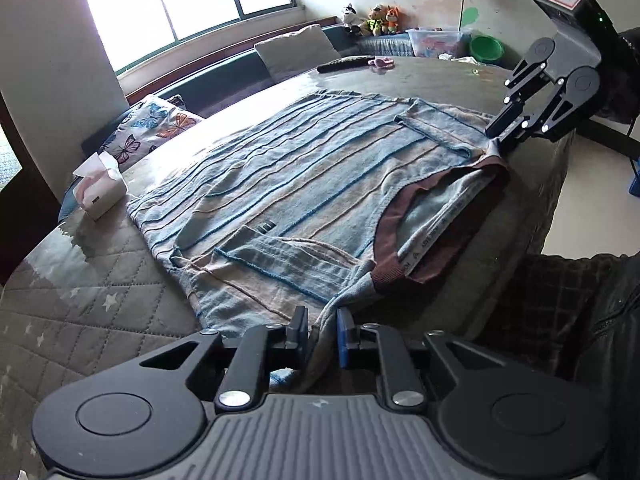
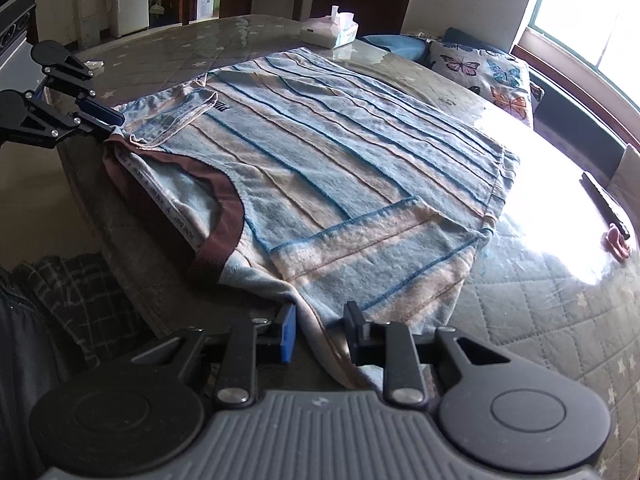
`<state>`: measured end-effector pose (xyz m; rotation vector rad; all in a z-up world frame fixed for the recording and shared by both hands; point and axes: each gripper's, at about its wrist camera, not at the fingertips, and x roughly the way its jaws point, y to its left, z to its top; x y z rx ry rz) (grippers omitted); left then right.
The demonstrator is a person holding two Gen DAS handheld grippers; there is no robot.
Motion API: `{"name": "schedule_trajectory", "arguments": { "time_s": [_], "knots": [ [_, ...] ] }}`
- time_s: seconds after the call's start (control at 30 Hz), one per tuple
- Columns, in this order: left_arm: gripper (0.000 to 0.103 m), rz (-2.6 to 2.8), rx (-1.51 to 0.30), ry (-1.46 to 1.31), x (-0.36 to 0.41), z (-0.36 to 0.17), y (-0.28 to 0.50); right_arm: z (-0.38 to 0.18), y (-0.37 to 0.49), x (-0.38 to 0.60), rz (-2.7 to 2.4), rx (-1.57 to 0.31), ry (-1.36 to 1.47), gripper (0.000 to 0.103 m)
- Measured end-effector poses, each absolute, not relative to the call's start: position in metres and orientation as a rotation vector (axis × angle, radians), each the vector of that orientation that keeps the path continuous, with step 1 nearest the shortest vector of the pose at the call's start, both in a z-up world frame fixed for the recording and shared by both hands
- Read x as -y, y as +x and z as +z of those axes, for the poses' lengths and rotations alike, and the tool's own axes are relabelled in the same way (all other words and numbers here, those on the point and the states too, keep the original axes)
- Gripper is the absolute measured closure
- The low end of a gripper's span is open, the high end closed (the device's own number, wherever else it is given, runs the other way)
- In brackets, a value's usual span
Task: Fold clothes
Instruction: 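Grasp the striped shirt's hem edge with both grippers and lift it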
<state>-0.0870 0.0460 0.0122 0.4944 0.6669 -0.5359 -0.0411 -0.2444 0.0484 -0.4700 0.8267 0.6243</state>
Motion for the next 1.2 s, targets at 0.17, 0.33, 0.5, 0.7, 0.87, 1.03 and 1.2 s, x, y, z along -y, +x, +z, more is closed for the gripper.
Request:
{"name": "schedule_trajectory", "arguments": {
  "time_s": [0.17,0.33,0.5,0.7,0.87,1.03,1.2],
  "knots": [
    [0.078,-0.513,-0.654,0.531,-0.048,0.010,-0.091,0.047,-0.043,0.249,0.620,-0.816,-0.459,0.082],
    [0.063,-0.510,-0.636,0.552,-0.053,0.009,-0.089,0.046,-0.040,0.249,0.618,-0.800,-0.462,0.082],
    [0.090,-0.566,-0.682,0.469,-0.058,0.011,-0.079,0.045,-0.037,0.247,0.622,-0.798,-0.458,0.090],
    [0.097,-0.531,-0.633,0.455,-0.056,0.022,-0.093,0.051,-0.045,0.243,0.593,-0.763,-0.450,0.097],
    [0.097,-0.486,-0.574,0.398,-0.064,0.051,-0.120,0.071,-0.068,0.246,0.583,-0.722,-0.447,0.098],
    [0.097,-0.423,-0.484,0.365,-0.067,0.082,-0.128,0.104,-0.100,0.247,0.563,-0.678,-0.427,0.098],
    [0.097,-0.369,-0.422,0.358,-0.067,0.104,-0.097,0.133,-0.081,0.243,0.536,-0.583,-0.425,0.098]
  ]
}}
